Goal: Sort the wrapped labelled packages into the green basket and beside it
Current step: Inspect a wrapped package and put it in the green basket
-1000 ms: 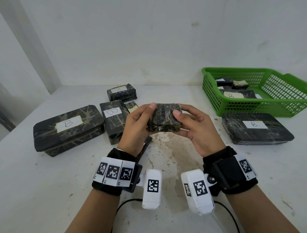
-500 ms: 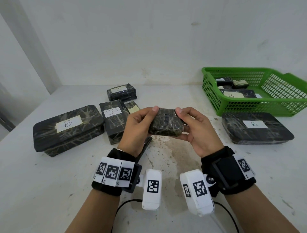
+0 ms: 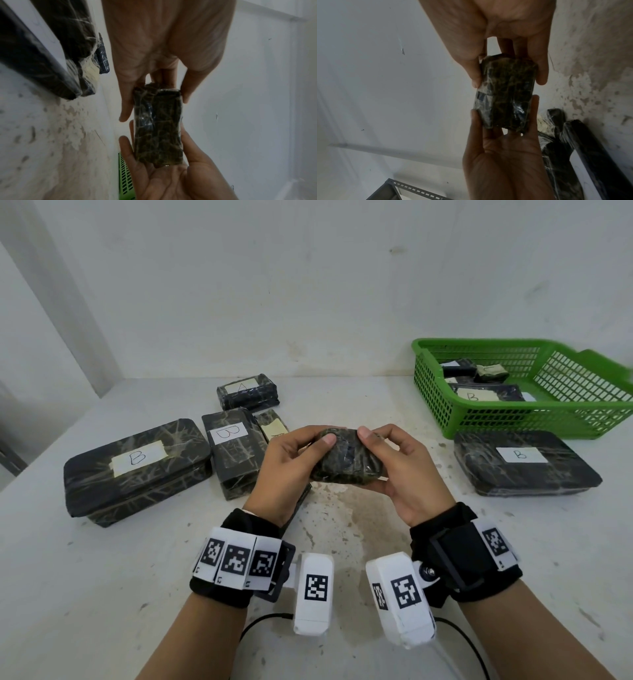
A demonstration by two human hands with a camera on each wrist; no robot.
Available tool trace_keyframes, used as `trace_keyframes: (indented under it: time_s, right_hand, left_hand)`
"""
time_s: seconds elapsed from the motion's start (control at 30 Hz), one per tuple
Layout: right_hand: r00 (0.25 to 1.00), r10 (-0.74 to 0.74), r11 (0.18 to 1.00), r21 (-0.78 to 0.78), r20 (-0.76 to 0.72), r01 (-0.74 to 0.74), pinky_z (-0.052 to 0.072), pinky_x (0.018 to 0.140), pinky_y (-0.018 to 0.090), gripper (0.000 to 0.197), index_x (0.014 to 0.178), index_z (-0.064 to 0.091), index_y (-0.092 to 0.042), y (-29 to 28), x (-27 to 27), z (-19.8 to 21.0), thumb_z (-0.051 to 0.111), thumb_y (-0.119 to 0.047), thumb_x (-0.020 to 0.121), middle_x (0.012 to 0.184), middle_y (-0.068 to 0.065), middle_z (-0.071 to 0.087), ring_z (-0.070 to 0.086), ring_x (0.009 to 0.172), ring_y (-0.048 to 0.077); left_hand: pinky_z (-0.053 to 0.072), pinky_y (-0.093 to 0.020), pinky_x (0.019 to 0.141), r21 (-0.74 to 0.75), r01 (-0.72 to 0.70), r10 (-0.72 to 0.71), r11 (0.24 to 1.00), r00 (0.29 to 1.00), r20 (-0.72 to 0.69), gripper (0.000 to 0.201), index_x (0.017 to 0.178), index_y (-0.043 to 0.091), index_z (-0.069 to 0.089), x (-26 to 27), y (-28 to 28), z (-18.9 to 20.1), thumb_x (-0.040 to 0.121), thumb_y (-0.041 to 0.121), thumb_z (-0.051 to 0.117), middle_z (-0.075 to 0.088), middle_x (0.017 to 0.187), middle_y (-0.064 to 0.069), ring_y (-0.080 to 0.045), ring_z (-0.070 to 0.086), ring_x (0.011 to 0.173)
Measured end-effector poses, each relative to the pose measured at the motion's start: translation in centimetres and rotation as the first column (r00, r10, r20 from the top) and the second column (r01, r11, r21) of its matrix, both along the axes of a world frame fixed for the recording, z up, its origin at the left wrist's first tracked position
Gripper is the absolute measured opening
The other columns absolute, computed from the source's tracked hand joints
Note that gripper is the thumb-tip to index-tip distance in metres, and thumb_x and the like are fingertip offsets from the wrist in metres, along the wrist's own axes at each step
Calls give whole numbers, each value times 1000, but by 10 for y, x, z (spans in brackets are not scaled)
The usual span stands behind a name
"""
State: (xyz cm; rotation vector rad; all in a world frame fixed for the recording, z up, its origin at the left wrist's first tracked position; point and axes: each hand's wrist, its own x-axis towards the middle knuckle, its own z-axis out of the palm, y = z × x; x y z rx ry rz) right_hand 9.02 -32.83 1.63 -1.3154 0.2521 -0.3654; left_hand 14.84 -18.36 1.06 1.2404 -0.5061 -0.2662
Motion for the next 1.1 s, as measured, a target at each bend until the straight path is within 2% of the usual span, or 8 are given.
trace_keyframes:
  time_s: [0.13, 0.27, 0.4, 0.57, 0.77, 0.87, 0.97, 1.1]
  right_hand:
    - [999, 29, 1000, -11, -32, -29, 61, 72, 39, 29, 82, 60, -17, 2, 0, -1, 72, -43, 79, 78, 0, 70, 69, 77, 12]
    - [999, -41, 998, -44, 12, 41, 60, 63, 36, 24, 77, 55, -14, 4, 0, -4, 74, -27, 84, 75, 3, 69, 70, 73, 15]
    - [999, -36, 999, -37, 4, 36, 60, 62, 37, 26, 73, 52, -15, 3, 0, -3, 73, -24, 85, 69, -1, 69, 70, 69, 12]
    - [997, 58, 997, -57, -50, -61, 61, 72, 39, 32, 88, 61, -14, 4, -3, 0, 76, -38, 73, 78, 0, 73, 72, 79, 15]
    - [1000, 9, 992, -128, -11, -11, 62, 71, 43, 35, 101, 57, 3, 7, -5, 1, 76, -19, 82, 79, 3, 75, 73, 78, 19]
    - [999, 44, 992, -119, -25, -47, 62, 71, 41, 33, 102, 60, -2, 5, -5, 1, 76, -21, 82, 81, 3, 75, 73, 81, 19]
    - [993, 104, 988, -111, -50, -109, 61, 80, 40, 37, 108, 62, -9, 4, -6, 2, 78, -24, 78, 92, 5, 76, 73, 89, 21]
    - [997, 75, 988, -137, -19, -77, 59, 86, 47, 29, 106, 63, -13, 5, -5, 2, 77, -12, 81, 102, 14, 74, 72, 94, 27]
  left_hand:
    - [54, -47, 91, -8, -3, 3, 1000, 1000, -1, 19, 107, -3, 70, 2, 1, 0, 93, 6, 60, 72, 101, -19, -29, 69, 95]
    - [56, -43, 89, 3, 64, -65, 998, 998, 16, 28, 107, -2, 70, 0, 2, 1, 88, 15, 58, 73, 101, -17, -29, 70, 97]
    - [55, -46, 92, -1, 49, -49, 999, 998, 37, 28, 107, -3, 70, 1, 1, -1, 89, 14, 58, 72, 103, -21, -32, 69, 98]
    - [57, -42, 85, 10, -5, 4, 1000, 1000, 27, 20, 105, -3, 69, 3, 3, 1, 97, 4, 53, 73, 97, -16, -26, 69, 92]
    - [59, -33, 80, -5, 62, -62, 998, 998, -6, 20, 107, -2, 68, 5, 7, 2, 95, 9, 57, 74, 94, -9, -20, 70, 88]
    - [59, -33, 81, 11, 20, -20, 1000, 1000, 24, 20, 104, 0, 68, 4, 5, 2, 98, 3, 50, 74, 92, -7, -19, 70, 87]
    - [58, -32, 78, -5, -11, 11, 1000, 1000, 9, 21, 102, 1, 68, 5, 5, 3, 99, 4, 47, 73, 91, -8, -19, 69, 85]
    - [59, -33, 79, -26, 11, -12, 1000, 999, -36, 20, 103, 6, 67, 4, 8, 7, 99, 11, 48, 73, 94, -8, -18, 70, 89]
